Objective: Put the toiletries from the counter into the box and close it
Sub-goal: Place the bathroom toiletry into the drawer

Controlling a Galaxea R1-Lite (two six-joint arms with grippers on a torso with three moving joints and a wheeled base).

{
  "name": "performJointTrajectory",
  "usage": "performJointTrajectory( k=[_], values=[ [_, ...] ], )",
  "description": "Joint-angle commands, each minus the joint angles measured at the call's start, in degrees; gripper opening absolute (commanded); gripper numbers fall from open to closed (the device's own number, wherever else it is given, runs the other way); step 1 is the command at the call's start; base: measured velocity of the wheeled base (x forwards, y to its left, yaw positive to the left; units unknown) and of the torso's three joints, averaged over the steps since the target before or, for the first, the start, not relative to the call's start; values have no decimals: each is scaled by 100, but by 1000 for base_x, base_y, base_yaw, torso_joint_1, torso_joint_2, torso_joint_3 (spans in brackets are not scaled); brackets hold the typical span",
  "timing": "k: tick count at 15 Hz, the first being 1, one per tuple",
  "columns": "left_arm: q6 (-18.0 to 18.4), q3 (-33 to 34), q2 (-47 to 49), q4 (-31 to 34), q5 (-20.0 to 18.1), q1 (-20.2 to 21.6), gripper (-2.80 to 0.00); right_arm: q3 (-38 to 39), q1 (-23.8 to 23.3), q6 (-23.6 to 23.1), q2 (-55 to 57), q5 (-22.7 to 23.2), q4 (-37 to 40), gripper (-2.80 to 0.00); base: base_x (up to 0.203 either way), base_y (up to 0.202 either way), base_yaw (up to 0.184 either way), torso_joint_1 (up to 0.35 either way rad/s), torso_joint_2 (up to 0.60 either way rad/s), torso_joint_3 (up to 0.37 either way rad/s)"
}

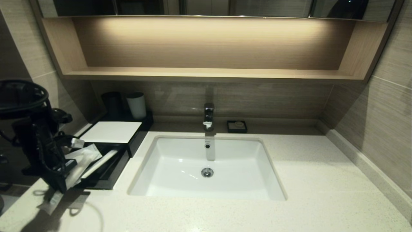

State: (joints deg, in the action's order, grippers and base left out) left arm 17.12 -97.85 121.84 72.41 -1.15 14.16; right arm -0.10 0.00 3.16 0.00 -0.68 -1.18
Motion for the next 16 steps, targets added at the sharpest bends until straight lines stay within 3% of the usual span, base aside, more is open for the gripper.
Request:
performJointTrajectory(
  k=[1,16],
  values=[
    [-64,-258,421,37,-6,-114,-280,2,0,1,0,-2,-5,-280,0,0,0,0,0,0],
    [-533,-1360,771,-120,-316,-353,-280,2,6,1,3,-2,-5,-280,0,0,0,0,0,0]
  ],
)
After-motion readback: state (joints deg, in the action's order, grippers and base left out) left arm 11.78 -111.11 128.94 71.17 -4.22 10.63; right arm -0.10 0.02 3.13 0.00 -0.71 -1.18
